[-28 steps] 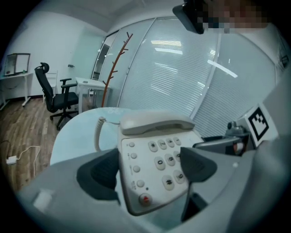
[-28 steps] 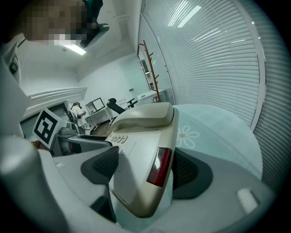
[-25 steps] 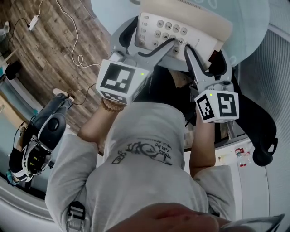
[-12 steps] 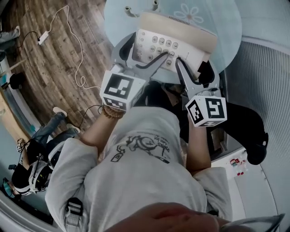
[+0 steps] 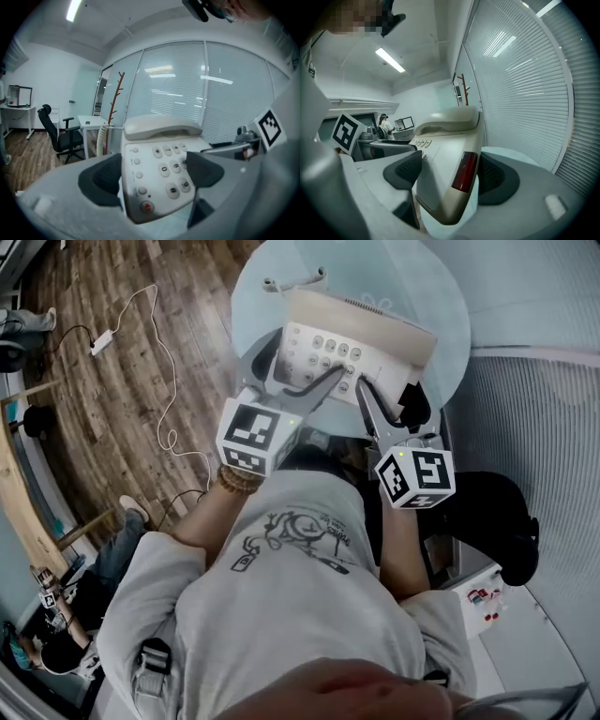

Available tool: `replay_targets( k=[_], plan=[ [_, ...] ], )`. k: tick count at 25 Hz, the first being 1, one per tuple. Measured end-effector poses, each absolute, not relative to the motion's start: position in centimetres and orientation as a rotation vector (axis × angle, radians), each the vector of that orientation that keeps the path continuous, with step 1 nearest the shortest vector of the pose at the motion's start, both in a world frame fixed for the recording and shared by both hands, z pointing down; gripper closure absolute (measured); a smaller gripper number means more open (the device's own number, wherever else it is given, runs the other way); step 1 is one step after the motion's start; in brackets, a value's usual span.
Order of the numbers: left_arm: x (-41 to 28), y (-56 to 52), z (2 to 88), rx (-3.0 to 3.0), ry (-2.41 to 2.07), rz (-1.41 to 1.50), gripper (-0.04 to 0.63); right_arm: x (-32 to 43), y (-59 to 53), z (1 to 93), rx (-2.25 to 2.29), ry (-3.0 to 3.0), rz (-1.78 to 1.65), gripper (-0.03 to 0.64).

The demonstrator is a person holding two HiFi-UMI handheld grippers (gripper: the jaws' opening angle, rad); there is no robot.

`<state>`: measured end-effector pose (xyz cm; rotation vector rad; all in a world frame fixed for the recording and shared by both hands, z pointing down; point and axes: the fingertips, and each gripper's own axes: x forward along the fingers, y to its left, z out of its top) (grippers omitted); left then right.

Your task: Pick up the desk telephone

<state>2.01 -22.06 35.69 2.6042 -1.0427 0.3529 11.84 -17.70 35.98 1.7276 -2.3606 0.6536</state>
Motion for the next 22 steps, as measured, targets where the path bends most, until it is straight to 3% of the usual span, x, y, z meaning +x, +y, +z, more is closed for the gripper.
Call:
replay_targets(
  k=[22],
  plan=[
    [1.7,-19.1,24.4,2.749,-1.116,0.213,0.167,11.5,-15.0,24.9,1.815,-2.466,0.435,0.255]
  ],
)
